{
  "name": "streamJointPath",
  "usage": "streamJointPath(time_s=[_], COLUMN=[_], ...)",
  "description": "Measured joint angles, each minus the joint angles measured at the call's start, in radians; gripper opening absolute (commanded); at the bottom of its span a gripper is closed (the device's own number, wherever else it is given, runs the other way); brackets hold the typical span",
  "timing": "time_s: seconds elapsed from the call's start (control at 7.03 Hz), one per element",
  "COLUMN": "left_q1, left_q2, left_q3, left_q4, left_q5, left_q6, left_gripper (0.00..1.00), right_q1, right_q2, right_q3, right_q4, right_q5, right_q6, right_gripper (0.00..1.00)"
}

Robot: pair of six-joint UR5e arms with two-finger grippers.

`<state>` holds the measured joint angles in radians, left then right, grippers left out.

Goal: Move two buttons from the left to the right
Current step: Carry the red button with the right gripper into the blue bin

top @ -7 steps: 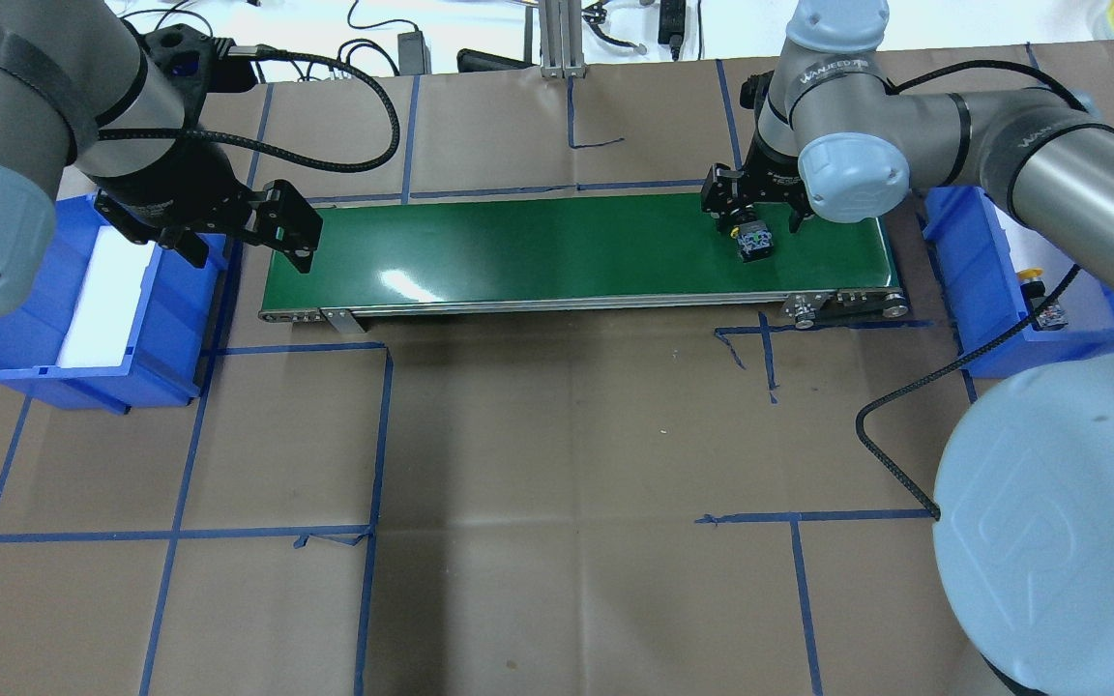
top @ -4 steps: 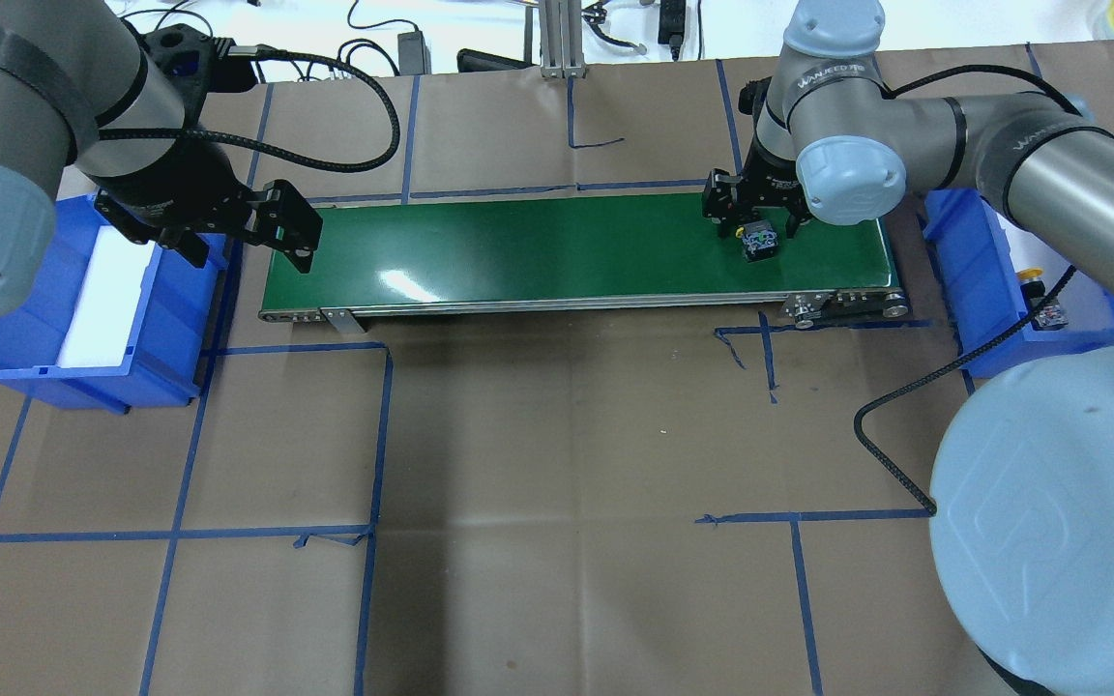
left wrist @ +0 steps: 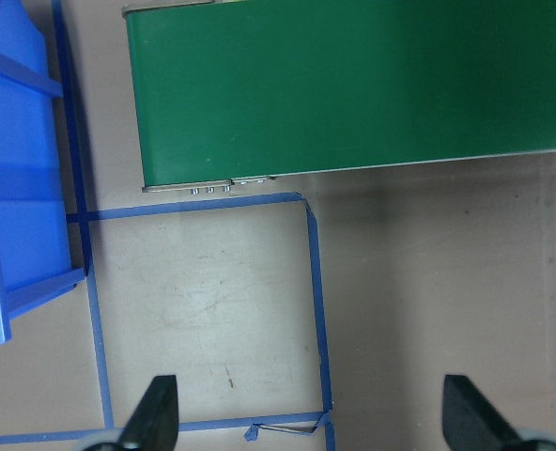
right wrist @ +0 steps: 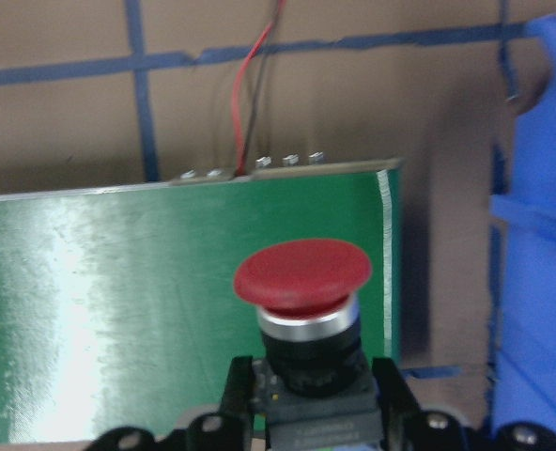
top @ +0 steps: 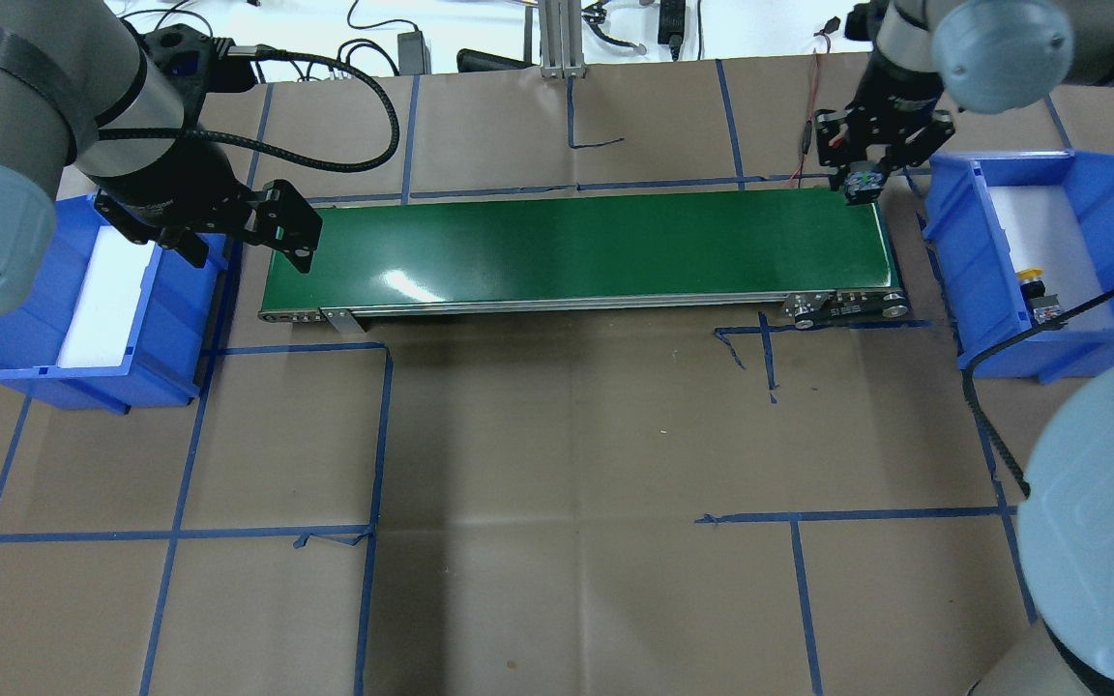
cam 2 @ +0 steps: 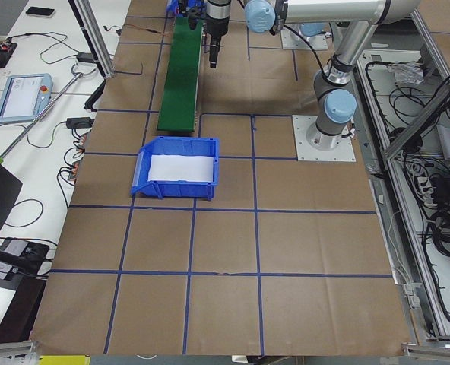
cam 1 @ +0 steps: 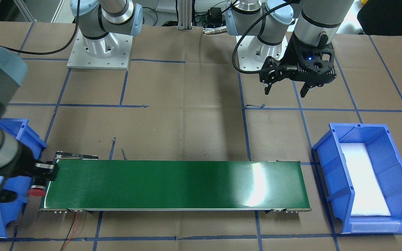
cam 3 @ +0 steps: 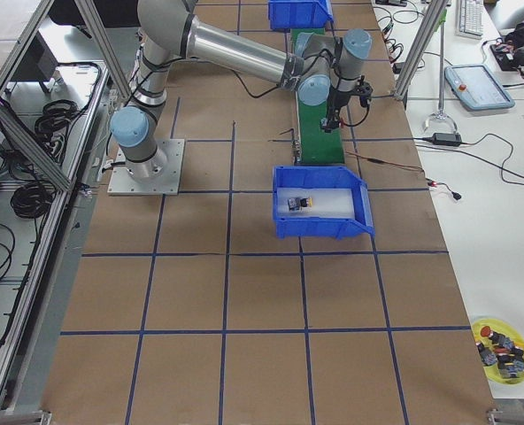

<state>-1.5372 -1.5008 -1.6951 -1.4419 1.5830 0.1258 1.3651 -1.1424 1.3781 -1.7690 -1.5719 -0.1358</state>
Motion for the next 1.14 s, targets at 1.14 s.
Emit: streamJointPath(time_s=[1.14], left_q1=[0.000], left_q2=[0.000], left_q3=[0.000], left_q4=[0.000], left_q5=[0.000], left_q6=[0.000], left_gripper=[1.00], right_q1=[-0.296], right_q2=[0.044], right_q3=[0.112], right_q4=[-0.272], right_q5=[0.012], right_q6=[-0.358], right_gripper=[0.05])
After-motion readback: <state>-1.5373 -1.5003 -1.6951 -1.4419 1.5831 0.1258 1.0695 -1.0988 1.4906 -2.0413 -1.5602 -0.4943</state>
